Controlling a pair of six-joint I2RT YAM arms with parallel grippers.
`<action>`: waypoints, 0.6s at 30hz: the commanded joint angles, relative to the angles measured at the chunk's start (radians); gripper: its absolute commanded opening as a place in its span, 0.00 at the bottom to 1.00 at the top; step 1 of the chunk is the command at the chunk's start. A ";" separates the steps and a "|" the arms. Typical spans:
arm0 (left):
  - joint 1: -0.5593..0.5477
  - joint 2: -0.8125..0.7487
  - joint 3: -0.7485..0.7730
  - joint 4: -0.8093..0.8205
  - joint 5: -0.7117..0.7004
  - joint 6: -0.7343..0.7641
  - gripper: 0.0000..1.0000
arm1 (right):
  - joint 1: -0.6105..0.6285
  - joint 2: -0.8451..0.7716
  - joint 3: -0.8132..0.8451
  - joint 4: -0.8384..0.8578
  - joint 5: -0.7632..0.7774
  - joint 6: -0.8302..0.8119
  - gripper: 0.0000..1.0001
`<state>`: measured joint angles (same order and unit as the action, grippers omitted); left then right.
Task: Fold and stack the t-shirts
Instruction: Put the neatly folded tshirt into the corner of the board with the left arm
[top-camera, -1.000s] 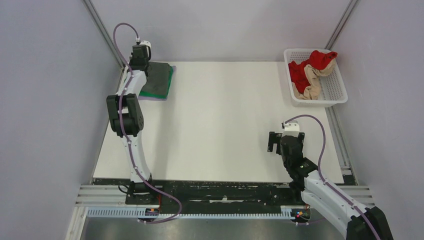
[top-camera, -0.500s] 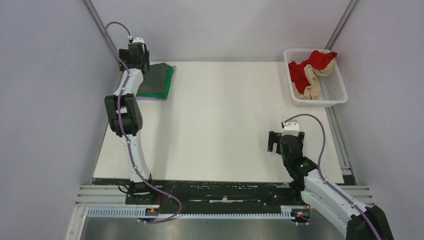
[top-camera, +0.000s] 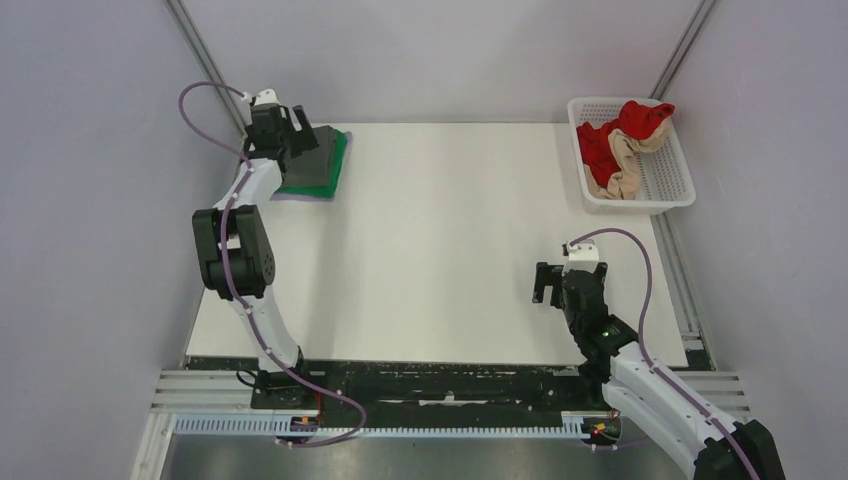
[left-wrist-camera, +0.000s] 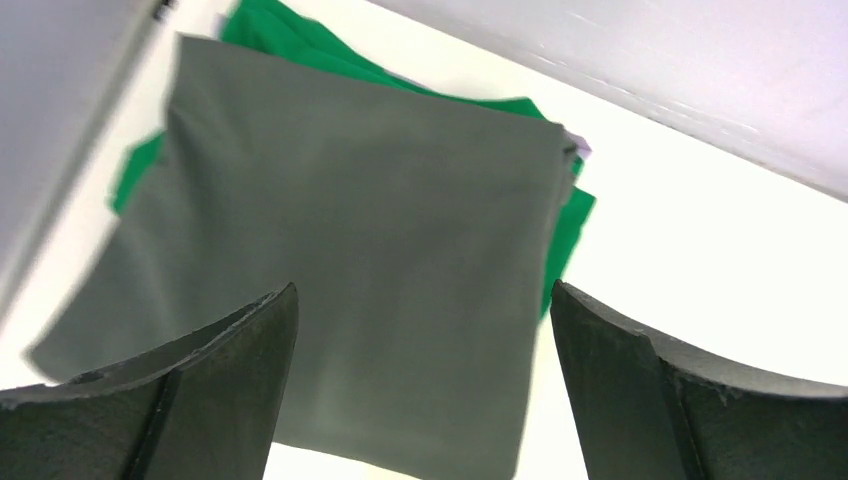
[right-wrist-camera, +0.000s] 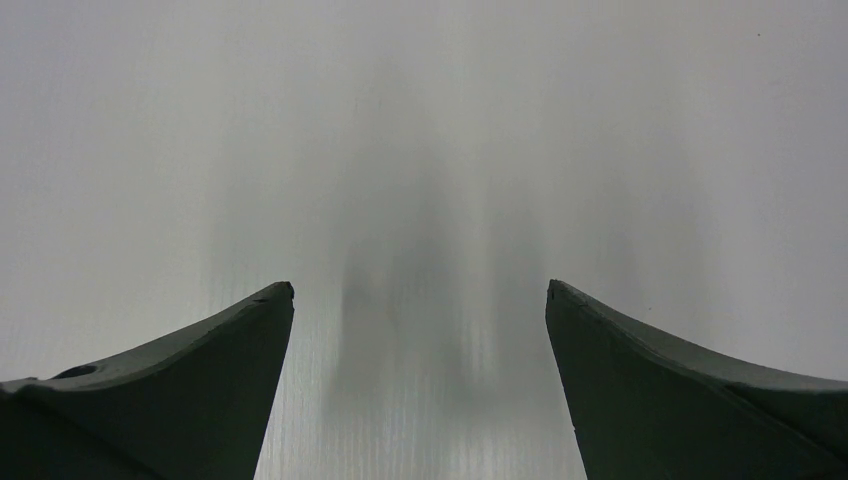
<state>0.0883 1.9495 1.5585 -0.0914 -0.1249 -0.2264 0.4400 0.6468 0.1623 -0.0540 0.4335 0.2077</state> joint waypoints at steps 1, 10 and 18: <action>0.001 -0.028 -0.074 0.140 0.182 -0.167 1.00 | -0.003 -0.015 0.025 0.035 -0.020 -0.011 0.99; 0.001 0.014 -0.182 0.184 0.237 -0.243 1.00 | -0.004 -0.022 0.023 0.036 -0.029 -0.011 0.98; -0.001 0.075 -0.243 0.220 0.288 -0.303 1.00 | -0.003 -0.031 0.025 0.031 -0.046 -0.010 0.99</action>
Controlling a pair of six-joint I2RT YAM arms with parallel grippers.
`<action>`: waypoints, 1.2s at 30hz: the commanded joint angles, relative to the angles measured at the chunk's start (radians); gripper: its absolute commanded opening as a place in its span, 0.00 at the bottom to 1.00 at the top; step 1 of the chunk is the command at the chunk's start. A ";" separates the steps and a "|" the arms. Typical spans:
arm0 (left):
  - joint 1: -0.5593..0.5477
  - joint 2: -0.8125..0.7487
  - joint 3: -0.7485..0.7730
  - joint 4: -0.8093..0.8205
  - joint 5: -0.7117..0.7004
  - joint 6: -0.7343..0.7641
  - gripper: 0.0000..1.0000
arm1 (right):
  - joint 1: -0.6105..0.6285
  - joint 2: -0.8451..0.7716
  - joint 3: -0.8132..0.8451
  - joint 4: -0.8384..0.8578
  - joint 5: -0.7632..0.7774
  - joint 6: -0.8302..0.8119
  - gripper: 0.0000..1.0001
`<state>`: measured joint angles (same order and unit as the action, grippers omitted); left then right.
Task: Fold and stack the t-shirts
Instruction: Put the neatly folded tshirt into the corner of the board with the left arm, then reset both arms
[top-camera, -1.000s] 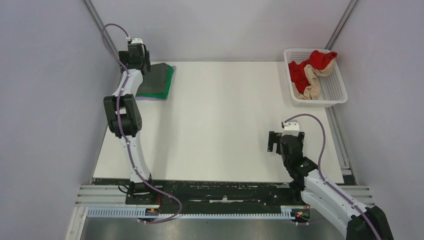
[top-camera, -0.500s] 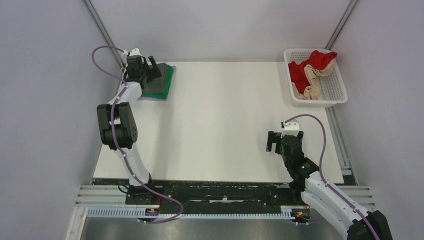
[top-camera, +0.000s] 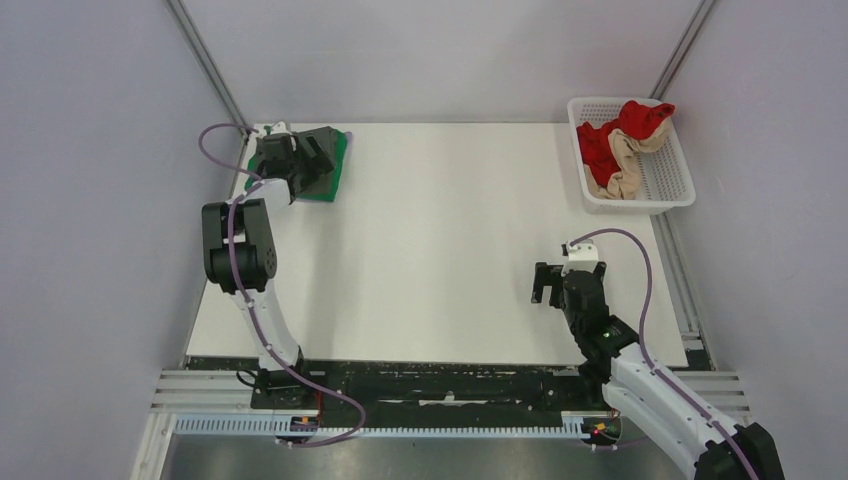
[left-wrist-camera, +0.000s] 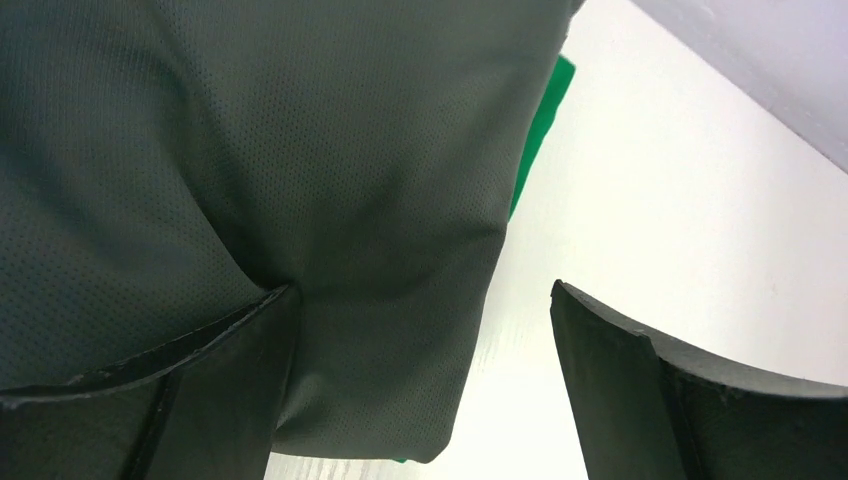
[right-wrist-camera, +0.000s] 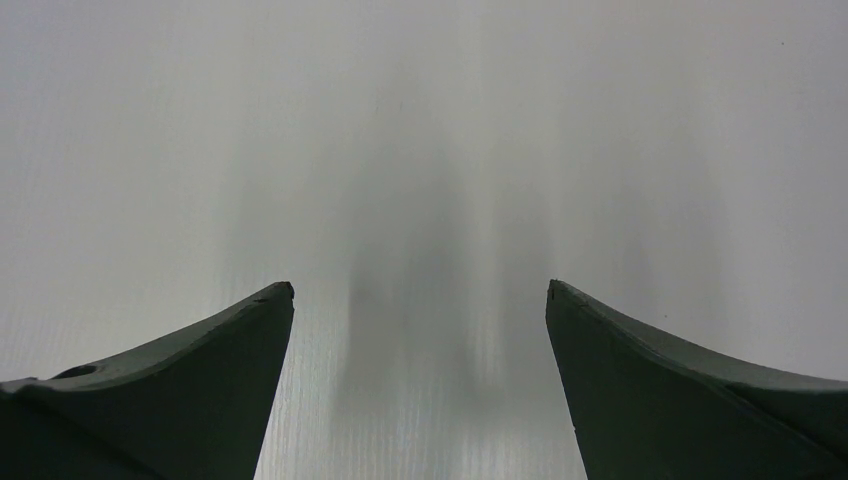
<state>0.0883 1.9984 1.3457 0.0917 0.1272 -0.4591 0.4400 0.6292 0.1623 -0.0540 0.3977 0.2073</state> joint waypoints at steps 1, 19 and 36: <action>-0.001 0.026 -0.036 0.038 0.033 -0.073 1.00 | -0.003 -0.017 0.024 0.030 -0.012 -0.008 0.98; -0.066 -0.425 -0.085 -0.184 -0.052 -0.036 1.00 | -0.003 -0.063 0.021 0.040 -0.027 0.002 0.98; -0.363 -1.241 -0.828 -0.299 -0.239 -0.167 1.00 | -0.003 -0.258 -0.085 0.069 0.046 0.062 0.98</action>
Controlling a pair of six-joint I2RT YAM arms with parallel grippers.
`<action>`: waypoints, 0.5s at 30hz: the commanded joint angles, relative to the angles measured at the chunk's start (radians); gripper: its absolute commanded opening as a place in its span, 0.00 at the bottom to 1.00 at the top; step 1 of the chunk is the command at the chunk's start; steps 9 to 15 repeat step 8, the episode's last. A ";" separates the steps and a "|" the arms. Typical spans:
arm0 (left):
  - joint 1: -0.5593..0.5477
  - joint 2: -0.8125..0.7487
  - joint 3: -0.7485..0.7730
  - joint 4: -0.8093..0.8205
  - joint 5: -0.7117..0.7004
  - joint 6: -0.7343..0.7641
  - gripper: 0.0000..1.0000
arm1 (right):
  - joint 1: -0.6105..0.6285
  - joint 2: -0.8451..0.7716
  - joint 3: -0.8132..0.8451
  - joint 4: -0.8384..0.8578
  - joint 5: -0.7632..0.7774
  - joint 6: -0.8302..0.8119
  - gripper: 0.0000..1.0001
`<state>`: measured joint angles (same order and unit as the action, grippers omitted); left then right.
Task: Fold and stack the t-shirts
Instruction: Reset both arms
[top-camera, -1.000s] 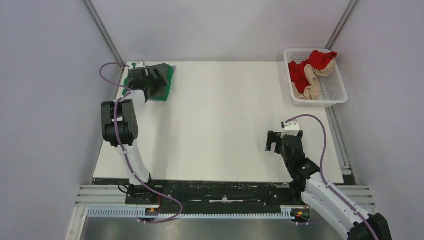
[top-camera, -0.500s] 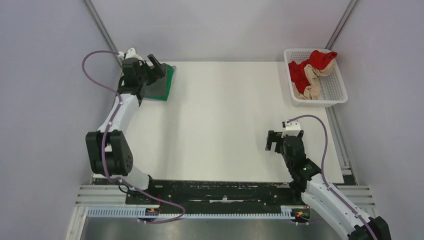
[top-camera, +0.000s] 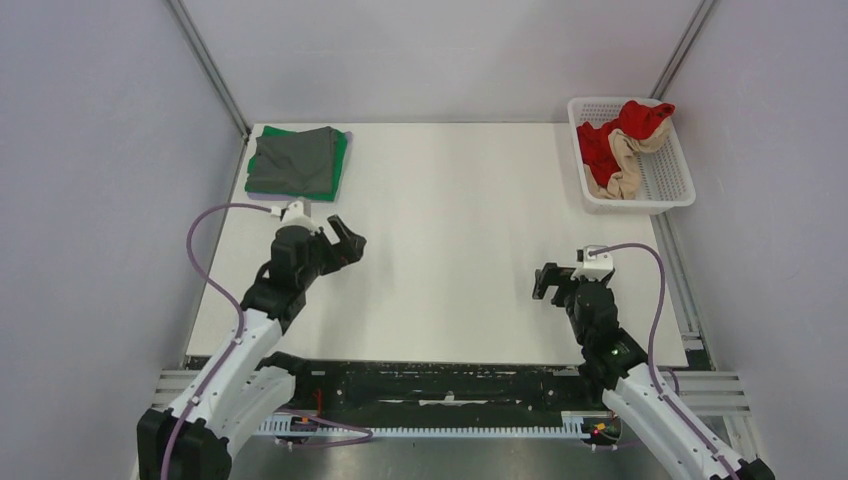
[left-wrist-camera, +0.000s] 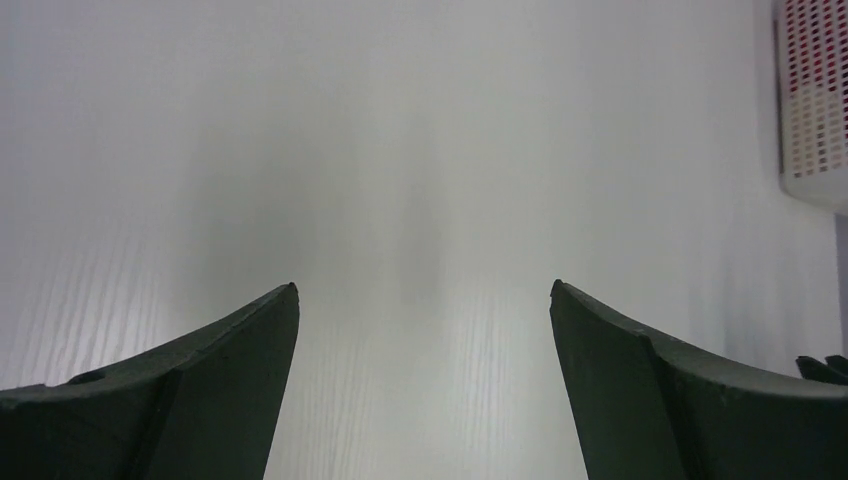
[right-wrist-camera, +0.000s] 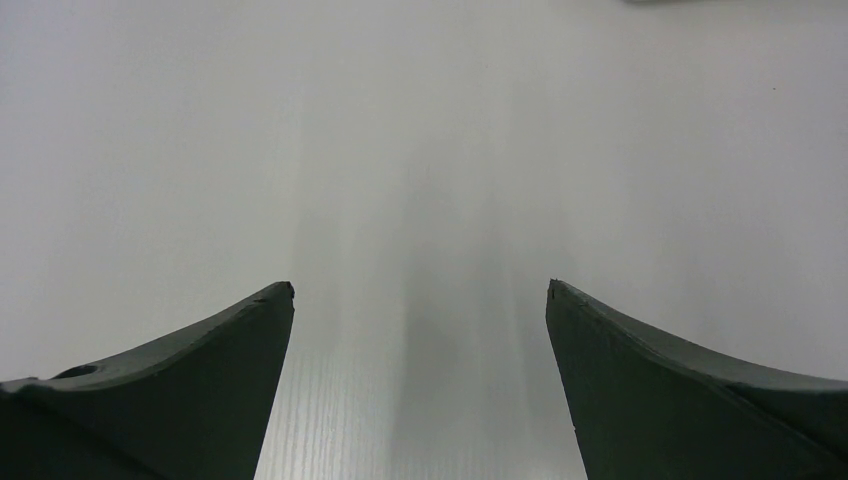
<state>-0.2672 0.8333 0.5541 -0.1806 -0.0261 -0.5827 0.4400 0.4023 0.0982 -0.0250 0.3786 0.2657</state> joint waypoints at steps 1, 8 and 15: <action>-0.007 -0.093 -0.039 -0.035 -0.104 -0.050 1.00 | -0.003 -0.046 -0.031 0.044 0.084 0.005 0.98; -0.007 -0.099 -0.026 -0.011 -0.088 -0.010 1.00 | -0.005 -0.115 -0.092 0.102 0.119 0.015 0.98; -0.007 -0.099 -0.026 -0.011 -0.088 -0.010 1.00 | -0.005 -0.115 -0.092 0.102 0.119 0.015 0.98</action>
